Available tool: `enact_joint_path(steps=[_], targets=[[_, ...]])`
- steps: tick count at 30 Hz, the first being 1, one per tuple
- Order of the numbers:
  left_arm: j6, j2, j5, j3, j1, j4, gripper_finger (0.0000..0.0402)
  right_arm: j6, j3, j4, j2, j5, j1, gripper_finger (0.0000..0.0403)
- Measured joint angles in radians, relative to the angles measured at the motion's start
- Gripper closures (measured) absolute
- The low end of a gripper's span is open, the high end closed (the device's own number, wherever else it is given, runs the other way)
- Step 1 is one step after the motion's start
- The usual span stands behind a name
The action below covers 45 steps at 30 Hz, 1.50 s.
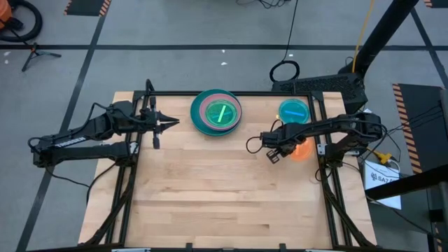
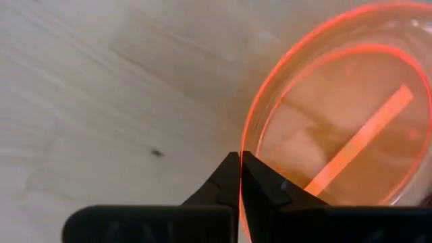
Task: Stack plastic plates
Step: Stack the orange plate on top of the green plate
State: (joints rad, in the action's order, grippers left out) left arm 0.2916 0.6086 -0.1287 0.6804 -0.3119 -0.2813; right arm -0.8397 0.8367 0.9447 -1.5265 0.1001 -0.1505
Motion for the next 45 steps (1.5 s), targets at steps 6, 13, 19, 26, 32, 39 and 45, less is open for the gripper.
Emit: enact_joint_path(steps=[6,13,19,26,32,39,45], targets=[[0.001,0.000,0.000,0.000,0.000,0.002,0.0366,0.058,0.114,0.066,0.000,0.001,0.001,0.0401],[0.001,0.000,0.000,0.000,0.000,0.002,0.0366,0.159,0.278,0.084,0.000,0.079,0.014,0.0402],[0.001,0.000,0.000,0.000,-0.001,0.007,0.0366,0.332,0.408,0.057,0.000,0.180,0.043,0.0402],[0.001,0.000,0.000,0.000,-0.001,0.019,0.0366,0.672,0.460,-0.142,-0.009,0.189,0.048,0.0402],[0.004,0.000,0.000,0.000,0.000,0.034,0.0366,0.895,0.462,-0.328,-0.052,0.191,0.041,0.0403],[0.016,0.000,0.000,0.000,0.000,0.045,0.0366,1.050,0.643,-0.271,-0.227,0.221,0.032,0.0403],[0.021,0.000,0.000,0.000,0.000,0.045,0.0366,1.156,0.820,-0.155,-0.379,0.219,0.018,0.0403]])
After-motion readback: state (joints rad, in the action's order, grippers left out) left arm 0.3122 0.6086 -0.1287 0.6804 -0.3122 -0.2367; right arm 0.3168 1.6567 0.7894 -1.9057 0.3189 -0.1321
